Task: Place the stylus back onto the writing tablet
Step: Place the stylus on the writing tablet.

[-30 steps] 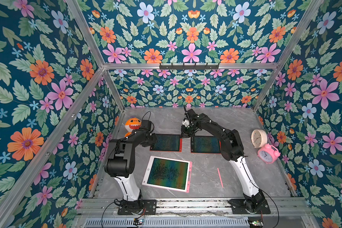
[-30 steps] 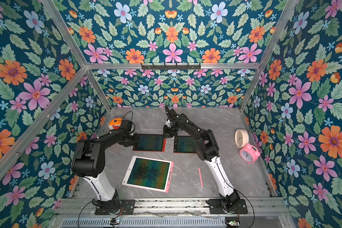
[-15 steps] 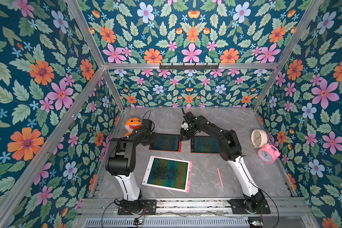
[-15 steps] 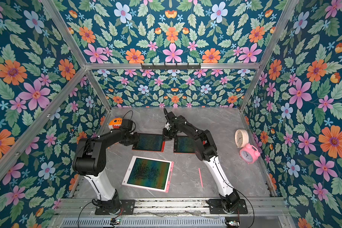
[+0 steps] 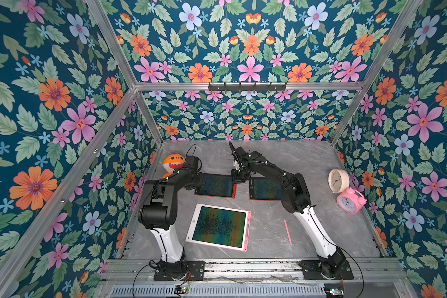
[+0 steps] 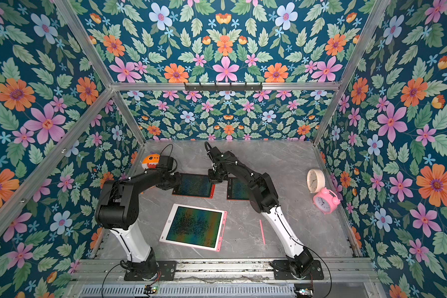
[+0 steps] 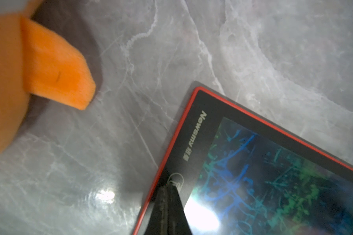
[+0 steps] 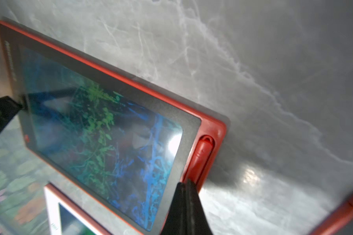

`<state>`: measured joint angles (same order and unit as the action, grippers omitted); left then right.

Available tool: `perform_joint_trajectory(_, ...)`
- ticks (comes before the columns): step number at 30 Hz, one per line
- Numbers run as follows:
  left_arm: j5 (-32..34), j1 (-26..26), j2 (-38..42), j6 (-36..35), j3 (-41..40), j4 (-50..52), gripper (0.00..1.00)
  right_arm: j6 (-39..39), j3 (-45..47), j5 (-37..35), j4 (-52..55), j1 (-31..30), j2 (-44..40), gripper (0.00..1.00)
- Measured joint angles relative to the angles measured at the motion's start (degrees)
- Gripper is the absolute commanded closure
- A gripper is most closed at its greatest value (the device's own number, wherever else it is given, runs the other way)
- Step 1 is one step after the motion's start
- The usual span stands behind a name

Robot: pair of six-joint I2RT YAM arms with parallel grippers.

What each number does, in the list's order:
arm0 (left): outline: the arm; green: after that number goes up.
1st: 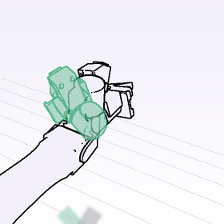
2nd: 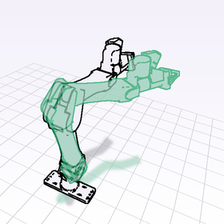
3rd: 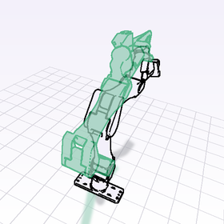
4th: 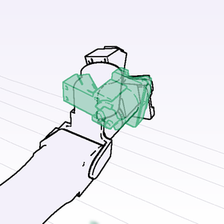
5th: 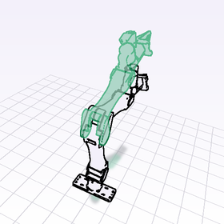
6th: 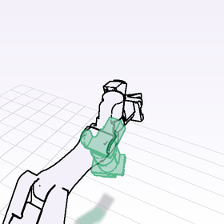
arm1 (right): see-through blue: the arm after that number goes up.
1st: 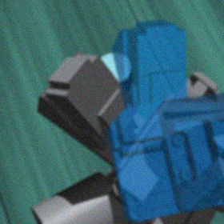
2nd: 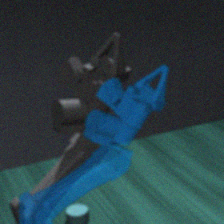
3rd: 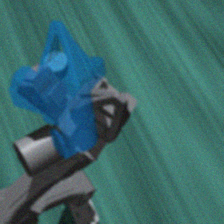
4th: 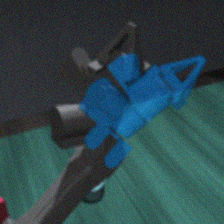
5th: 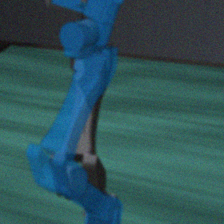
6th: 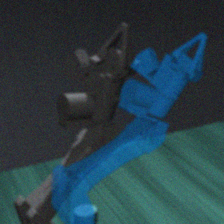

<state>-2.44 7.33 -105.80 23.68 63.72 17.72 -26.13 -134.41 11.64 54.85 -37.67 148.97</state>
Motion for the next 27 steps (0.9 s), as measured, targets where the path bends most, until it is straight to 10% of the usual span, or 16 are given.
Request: perform_joint_trajectory(27,-2.19,-0.04,1.75,0.42,-1.88,-1.03,1.00,-1.18,19.89,-1.36,-8.28,-2.14,-15.87,1.00)
